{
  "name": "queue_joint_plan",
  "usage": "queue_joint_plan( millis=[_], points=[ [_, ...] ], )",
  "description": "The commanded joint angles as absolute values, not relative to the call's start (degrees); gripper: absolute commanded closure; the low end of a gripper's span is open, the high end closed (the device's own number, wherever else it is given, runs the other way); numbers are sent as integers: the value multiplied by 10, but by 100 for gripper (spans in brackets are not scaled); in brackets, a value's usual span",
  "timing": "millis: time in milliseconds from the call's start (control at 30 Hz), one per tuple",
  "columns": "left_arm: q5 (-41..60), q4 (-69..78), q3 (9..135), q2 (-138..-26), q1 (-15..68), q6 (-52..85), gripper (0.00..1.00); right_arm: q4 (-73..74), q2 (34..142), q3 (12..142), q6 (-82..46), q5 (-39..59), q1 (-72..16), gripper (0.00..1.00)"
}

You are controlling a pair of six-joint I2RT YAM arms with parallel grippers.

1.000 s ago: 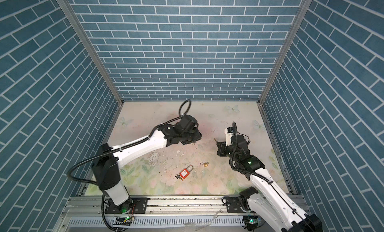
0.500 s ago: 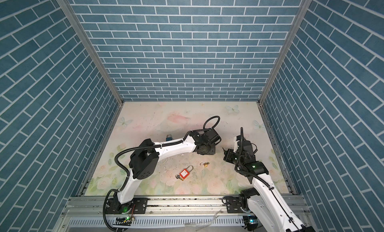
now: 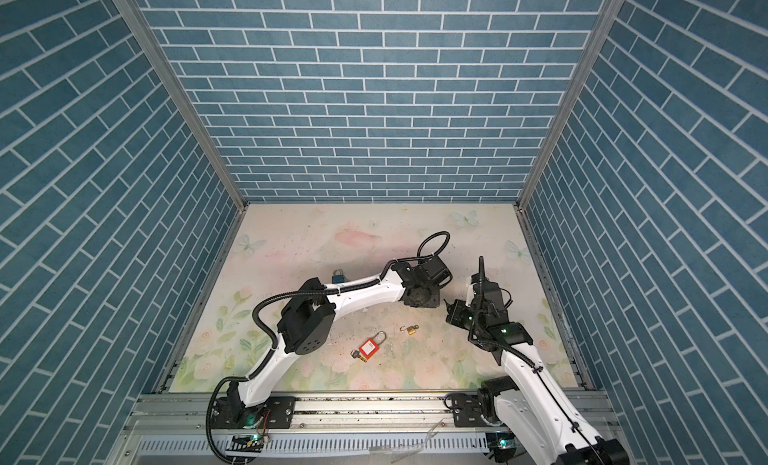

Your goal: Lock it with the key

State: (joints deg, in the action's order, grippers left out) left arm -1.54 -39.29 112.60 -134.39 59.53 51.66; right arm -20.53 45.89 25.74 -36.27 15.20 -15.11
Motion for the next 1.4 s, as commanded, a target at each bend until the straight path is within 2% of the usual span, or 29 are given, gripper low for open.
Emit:
queue_joint_plan(
  millis=[0,500,867,1167,1367],
  points=[
    [-10,-407,1149,-1361,594,513,100,-200,457,250,-385,144,-139,100],
    [21,-399,1165,-1381,586,507,65,-186,469,243,-380,165,-110,100],
    [11,-399,1194,-1404,573,494,62,-188,469,241,-384,174,-105,100],
    [-5,-411,1214,-1403,573,482,41,-188,475,242,-381,171,-99,100],
    [-32,-421,1211,-1363,571,469,39,-170,497,243,-376,175,-90,100]
  ],
)
